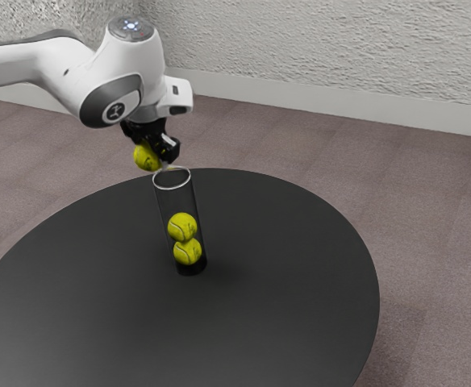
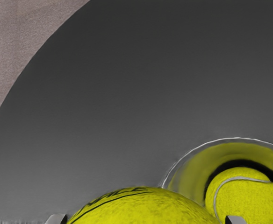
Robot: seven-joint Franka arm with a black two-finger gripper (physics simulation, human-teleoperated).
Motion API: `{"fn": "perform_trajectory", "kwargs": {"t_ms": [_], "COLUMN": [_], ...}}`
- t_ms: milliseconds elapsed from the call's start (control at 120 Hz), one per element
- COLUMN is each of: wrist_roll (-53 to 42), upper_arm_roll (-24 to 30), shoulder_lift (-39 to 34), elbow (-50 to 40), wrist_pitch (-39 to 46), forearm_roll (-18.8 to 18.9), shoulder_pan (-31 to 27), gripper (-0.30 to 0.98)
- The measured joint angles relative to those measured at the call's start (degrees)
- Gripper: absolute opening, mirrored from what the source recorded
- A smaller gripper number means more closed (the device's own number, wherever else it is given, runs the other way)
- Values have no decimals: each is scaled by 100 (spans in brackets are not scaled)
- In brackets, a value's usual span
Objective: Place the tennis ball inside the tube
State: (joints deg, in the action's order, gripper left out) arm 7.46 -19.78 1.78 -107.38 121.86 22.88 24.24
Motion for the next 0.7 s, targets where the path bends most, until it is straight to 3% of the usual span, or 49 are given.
{"fn": "perform_trajectory", "kwargs": {"t_ms": [308, 700], "wrist_roll": [-2, 25], "upper_arm_roll": [99, 102], "shoulder_lift": [24, 58], "elbow": [16, 20], "wrist_pitch": [-25, -32], "forearm_roll": [53, 126], "shoulder_pan": [-501, -8], "gripper": [27, 27]}}
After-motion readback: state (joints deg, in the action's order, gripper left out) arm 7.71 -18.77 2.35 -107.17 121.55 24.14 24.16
